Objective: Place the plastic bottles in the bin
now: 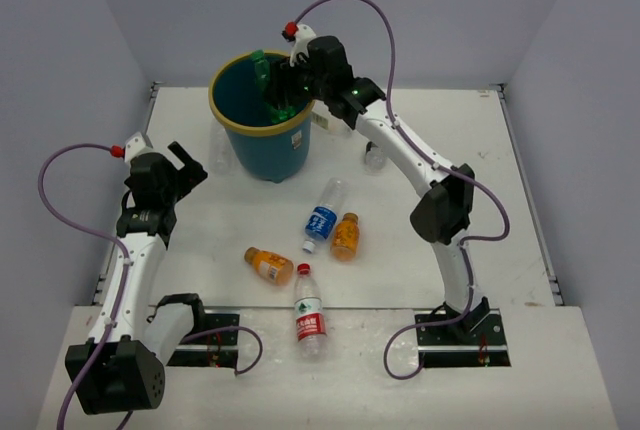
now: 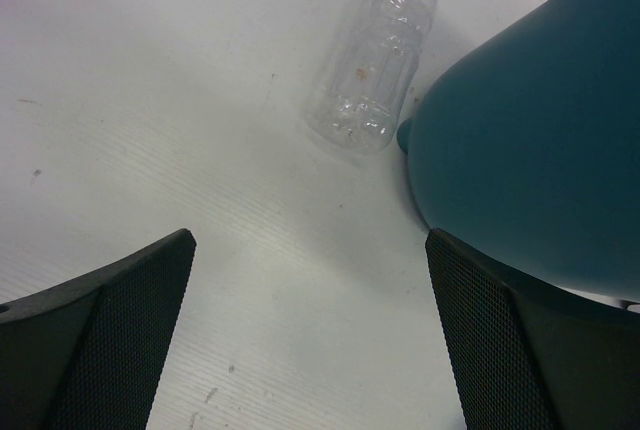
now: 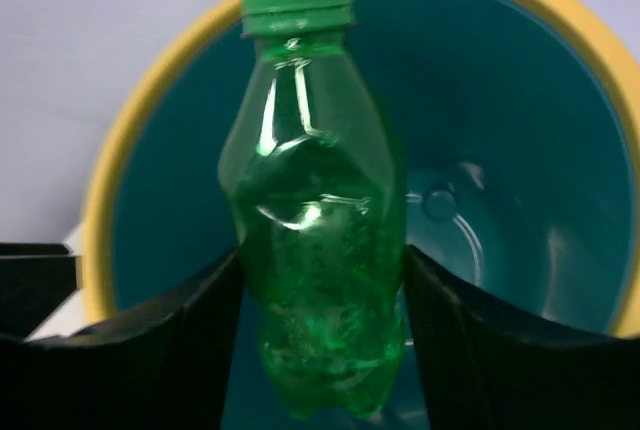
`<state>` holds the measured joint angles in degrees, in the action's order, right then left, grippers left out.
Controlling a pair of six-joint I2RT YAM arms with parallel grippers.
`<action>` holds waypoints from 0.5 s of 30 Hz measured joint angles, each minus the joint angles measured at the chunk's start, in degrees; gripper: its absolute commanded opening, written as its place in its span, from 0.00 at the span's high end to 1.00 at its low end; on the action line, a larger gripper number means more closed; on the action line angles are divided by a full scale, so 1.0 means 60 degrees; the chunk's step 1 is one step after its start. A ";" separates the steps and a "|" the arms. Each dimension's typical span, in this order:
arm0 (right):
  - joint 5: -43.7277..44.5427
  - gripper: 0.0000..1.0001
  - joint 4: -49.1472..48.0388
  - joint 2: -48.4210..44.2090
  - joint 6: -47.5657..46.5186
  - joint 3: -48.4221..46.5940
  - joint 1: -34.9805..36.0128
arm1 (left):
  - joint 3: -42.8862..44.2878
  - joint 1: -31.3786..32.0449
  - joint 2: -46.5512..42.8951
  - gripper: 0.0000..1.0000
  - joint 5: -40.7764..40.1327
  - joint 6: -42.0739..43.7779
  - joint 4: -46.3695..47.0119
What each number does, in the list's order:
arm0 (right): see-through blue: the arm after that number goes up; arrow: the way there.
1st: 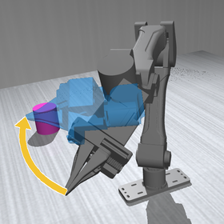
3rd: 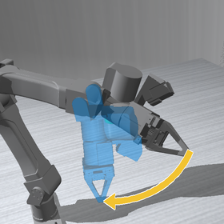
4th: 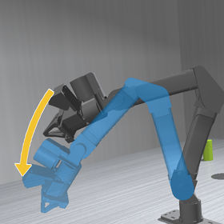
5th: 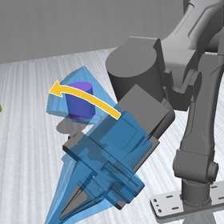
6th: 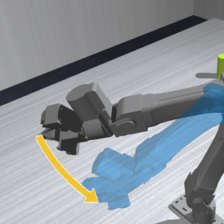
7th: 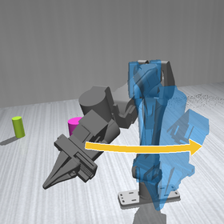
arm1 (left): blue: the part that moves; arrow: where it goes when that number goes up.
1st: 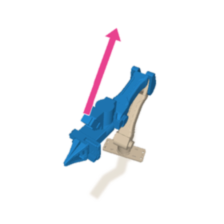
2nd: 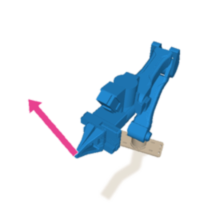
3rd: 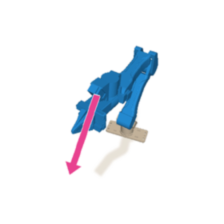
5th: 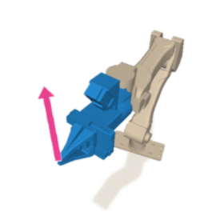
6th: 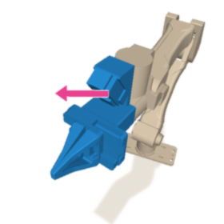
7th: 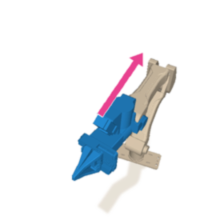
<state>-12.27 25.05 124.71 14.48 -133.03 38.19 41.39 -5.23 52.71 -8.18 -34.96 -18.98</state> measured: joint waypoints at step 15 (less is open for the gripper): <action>0.0650 0.01 0.0053 -0.1818 -0.0404 0.0689 -0.0064 | 0.0000 0.0000 0.0178 0.00 0.0046 -0.0076 0.0000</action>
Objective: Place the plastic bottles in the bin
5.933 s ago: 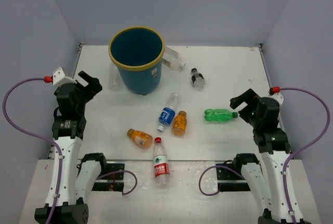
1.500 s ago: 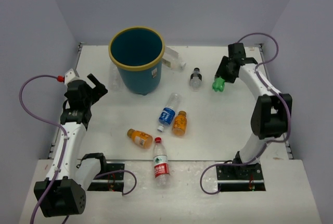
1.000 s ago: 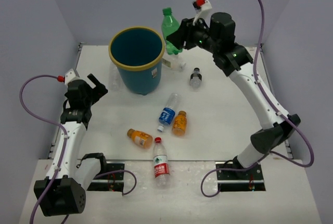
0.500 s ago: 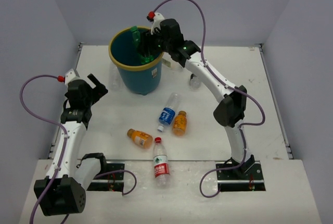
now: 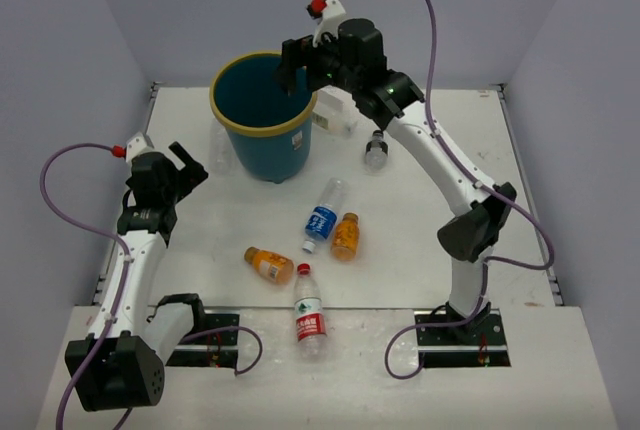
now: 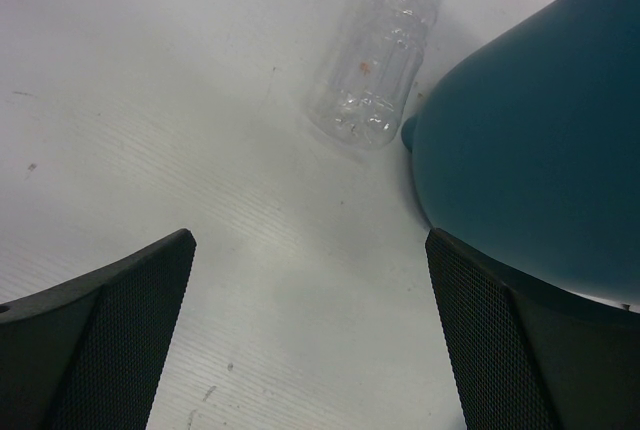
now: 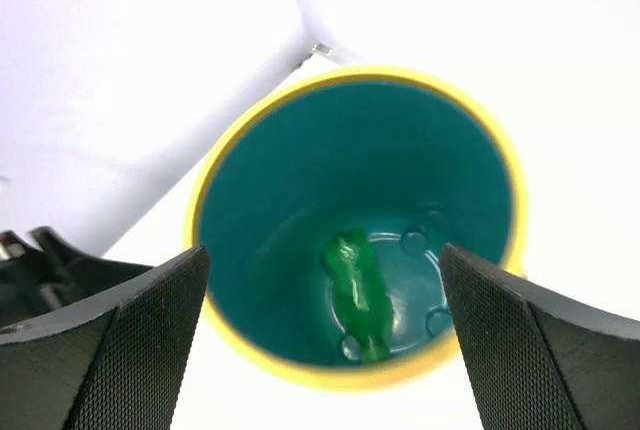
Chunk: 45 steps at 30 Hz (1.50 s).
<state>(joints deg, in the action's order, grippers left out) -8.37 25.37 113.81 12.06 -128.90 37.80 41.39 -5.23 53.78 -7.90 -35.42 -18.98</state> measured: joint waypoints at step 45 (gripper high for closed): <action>0.3451 0.01 -0.1199 -1.0886 0.4307 1.5006 -0.2516 | 0.2650 -0.1681 0.6864 0.00 0.5021 0.1994 0.1829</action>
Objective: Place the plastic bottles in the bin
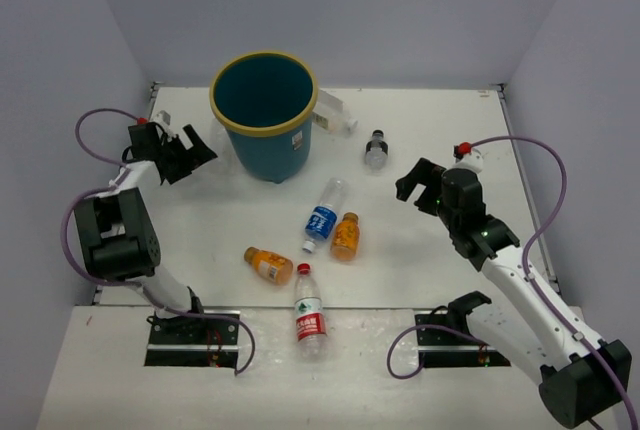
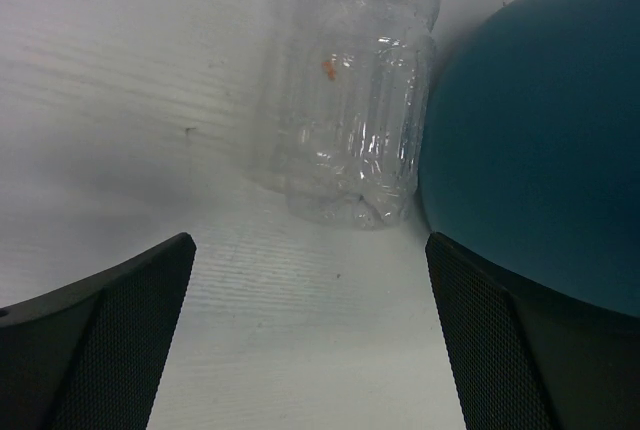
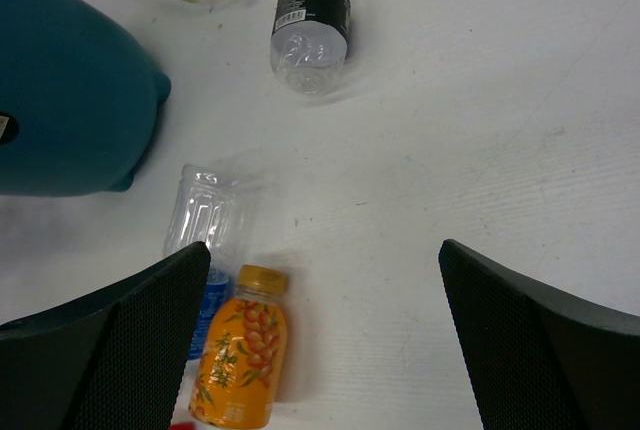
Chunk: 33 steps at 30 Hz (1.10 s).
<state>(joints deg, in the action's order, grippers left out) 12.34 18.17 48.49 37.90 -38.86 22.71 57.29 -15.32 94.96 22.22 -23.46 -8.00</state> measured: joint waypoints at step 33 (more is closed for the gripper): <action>0.0056 0.01 -0.0102 -0.0665 -0.0164 0.0188 -0.0173 | 0.3793 0.0658 0.4028 0.70 0.1412 0.1263 -0.0909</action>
<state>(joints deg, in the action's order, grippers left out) 12.68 17.56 44.50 36.92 -37.74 21.67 80.05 -11.38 119.13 30.70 -15.88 -13.46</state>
